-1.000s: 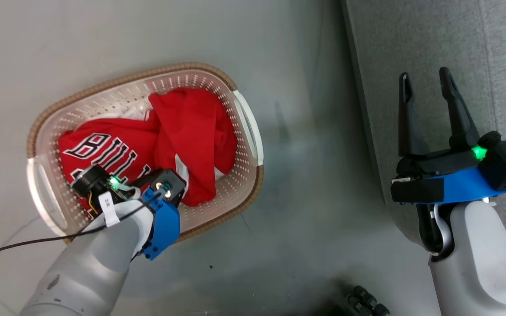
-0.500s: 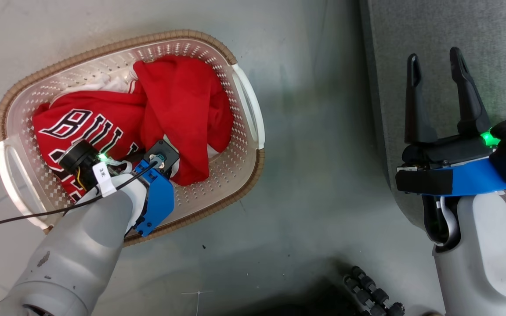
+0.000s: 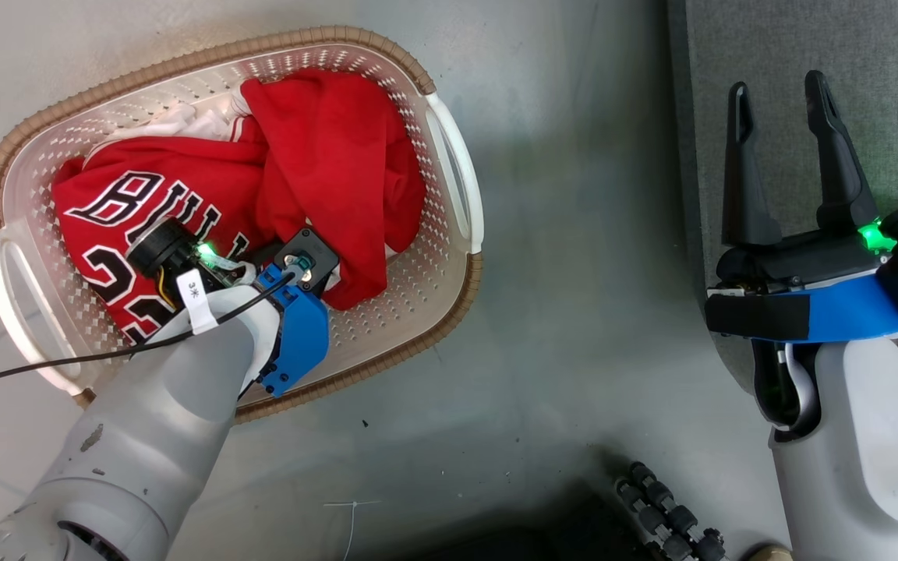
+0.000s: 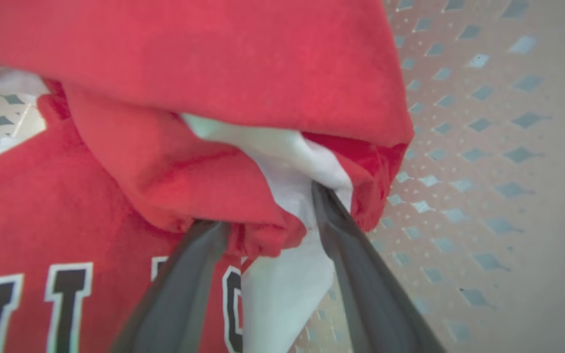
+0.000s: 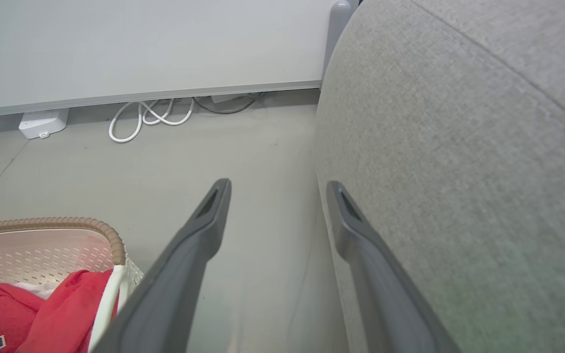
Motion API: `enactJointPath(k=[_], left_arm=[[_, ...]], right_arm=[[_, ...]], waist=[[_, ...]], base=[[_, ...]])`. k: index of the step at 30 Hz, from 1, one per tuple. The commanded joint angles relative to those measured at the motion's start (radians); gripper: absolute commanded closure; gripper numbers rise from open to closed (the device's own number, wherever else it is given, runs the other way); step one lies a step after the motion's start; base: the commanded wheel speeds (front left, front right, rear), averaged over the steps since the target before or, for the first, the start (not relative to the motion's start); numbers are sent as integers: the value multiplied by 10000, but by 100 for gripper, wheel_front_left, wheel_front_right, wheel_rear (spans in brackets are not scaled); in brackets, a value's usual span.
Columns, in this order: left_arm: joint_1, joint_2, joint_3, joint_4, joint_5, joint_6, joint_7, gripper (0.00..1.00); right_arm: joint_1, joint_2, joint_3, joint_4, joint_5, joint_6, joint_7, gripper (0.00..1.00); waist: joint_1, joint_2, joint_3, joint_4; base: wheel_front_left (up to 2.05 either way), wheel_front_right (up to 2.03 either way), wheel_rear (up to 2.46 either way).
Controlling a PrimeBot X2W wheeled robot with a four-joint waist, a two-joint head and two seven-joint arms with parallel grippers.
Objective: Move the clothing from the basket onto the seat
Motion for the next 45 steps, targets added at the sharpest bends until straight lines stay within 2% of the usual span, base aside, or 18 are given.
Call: enactJointPath(k=[1, 20, 34, 45], left_arm=[[-131, 12, -93, 6, -84, -12, -84, 100], [133, -250, -1058, -50, -908, -12, -481, 100], [1152, -579, -1746, -879, -2060, -12, -1143, 100], [1969, -613, -1562, -2117, -2737, 33, -1297, 100]], right_arm=[[-140, -41, -4, -9, 32, -3, -11, 0], [-73, -47, -36, 232, -25, -3, -10, 0], [515, -274, -26, 692, -101, -3, -10, 0], [1348, -408, -218, 1063, -207, -3, -10, 0]], waist=[[-1, 0, 4, 2], [-1, 0, -619, 197], [-1, 0, -2700, 931], [-1, 0, -4610, 1571]], base=[[0, 0, 0], [0, 0, 0], [0, 0, 0], [0, 0, 0]])
